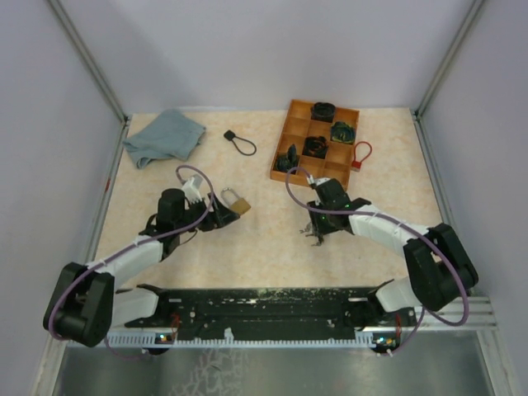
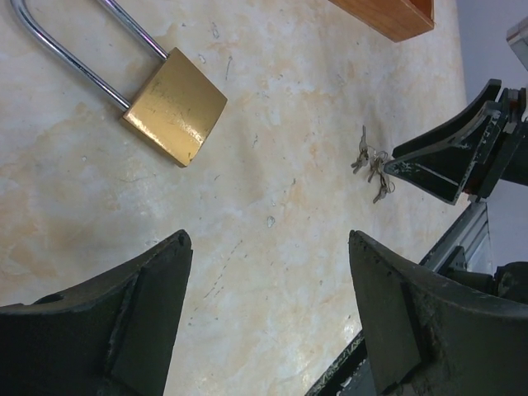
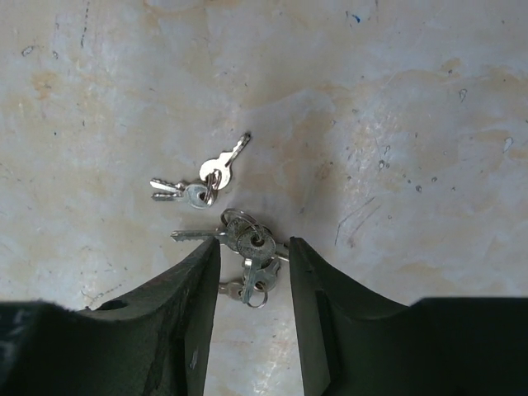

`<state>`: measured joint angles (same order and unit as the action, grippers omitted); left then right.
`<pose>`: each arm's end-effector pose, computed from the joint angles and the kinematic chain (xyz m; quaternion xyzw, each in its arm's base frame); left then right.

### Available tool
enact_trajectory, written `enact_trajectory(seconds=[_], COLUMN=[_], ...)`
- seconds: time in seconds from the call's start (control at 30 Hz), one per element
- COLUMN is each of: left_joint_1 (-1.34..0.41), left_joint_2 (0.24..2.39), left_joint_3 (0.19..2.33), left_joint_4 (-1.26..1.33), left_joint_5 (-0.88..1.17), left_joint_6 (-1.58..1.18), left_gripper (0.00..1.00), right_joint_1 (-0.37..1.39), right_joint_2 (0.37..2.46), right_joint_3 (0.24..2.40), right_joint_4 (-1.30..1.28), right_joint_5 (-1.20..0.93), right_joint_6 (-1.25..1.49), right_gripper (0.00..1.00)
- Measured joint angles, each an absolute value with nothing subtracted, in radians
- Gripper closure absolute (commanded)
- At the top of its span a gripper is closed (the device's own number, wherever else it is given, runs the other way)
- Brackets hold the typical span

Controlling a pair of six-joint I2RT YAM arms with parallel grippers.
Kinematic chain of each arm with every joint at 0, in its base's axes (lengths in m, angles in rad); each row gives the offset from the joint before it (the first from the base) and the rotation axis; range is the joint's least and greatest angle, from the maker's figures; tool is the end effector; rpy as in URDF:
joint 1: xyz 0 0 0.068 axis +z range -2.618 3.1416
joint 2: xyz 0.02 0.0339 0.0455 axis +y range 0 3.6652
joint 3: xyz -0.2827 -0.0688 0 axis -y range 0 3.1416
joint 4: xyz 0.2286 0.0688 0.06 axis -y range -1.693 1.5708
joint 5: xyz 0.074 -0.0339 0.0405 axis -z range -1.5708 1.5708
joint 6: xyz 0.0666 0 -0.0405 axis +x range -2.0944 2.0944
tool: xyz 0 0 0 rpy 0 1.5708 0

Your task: Unlock with the key

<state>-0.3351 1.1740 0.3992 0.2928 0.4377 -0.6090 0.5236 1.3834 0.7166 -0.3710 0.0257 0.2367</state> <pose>0.2127 -0.1040 0.1949 -0.0026 0.8426 -0.3953 0.3658 0.2221 0.1263 0.1759 -0.1346 0.9552 0.0862 0.2491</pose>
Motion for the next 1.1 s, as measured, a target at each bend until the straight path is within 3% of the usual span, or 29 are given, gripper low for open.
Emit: enact_trajectory(seconds=[0.87, 0.97, 1.1], left_joint_1=[-0.487, -0.490, -0.500], left_joint_2=[1.159, 1.171, 1.206], left_joint_3=[0.366, 0.366, 0.366], left_joint_4=[0.448, 0.469, 0.500], left_joint_5=[0.397, 0.398, 0.403], left_joint_6=[-0.685, -0.685, -0.697], left_gripper=[0.16, 0.16, 0.16], right_joint_1=[0.524, 0.524, 0.524], right_joint_2=[1.468, 1.467, 1.464], right_joint_3=[0.742, 0.742, 0.742], right_joint_4=[-0.325, -0.337, -0.341], right_joint_5=[-0.020, -0.032, -0.037], right_joint_6=[0.192, 0.194, 0.197], right_gripper=[0.70, 0.76, 0.96])
